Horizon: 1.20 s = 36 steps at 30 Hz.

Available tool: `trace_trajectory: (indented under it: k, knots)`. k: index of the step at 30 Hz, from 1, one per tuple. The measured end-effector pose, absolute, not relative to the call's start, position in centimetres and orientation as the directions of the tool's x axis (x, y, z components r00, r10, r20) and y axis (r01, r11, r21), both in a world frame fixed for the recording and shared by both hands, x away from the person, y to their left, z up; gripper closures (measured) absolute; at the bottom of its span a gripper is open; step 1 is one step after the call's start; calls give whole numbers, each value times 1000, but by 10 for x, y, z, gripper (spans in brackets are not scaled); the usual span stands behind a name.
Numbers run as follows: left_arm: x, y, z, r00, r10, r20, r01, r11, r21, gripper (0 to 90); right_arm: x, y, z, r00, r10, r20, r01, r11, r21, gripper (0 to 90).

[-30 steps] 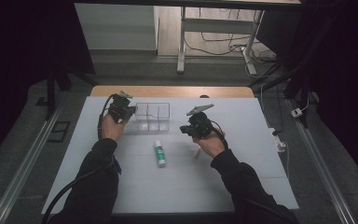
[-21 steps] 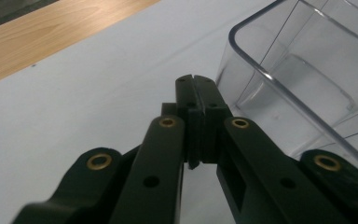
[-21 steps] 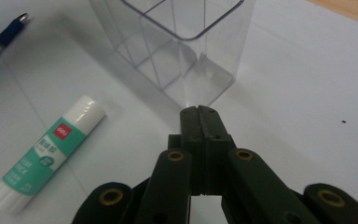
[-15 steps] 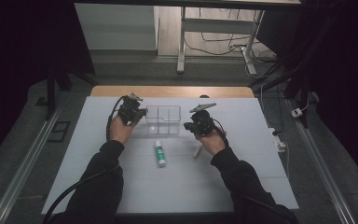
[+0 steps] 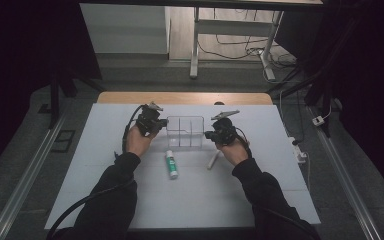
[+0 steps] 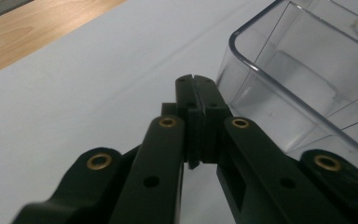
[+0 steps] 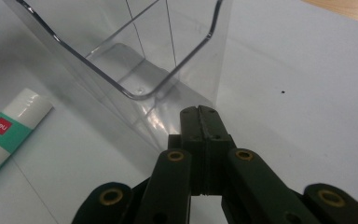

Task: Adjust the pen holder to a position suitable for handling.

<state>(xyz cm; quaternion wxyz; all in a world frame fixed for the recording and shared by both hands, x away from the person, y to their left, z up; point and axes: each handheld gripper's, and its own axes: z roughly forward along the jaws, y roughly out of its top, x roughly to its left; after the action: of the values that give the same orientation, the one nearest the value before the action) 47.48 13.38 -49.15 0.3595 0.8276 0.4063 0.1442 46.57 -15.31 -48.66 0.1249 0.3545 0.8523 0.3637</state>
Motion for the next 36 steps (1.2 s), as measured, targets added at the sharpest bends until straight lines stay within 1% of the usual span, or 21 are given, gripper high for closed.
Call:
trace_trajectory:
  k: [16, 22, 36]
  knots:
    - [471, 118, -490, 656, 753, -56, 558, -433, 708, 885, 459, -168, -482, -713, 701, 34, 522, 497, 694, 894]
    - [470, 118, -490, 651, 756, -68, 564, -421, 710, 885, 454, -169, -482, -720, 693, 26, 518, 514, 684, 894]
    - [469, 110, -493, 662, 747, -68, 568, -440, 695, 885, 451, -175, -481, -705, 708, 34, 534, 499, 683, 894]
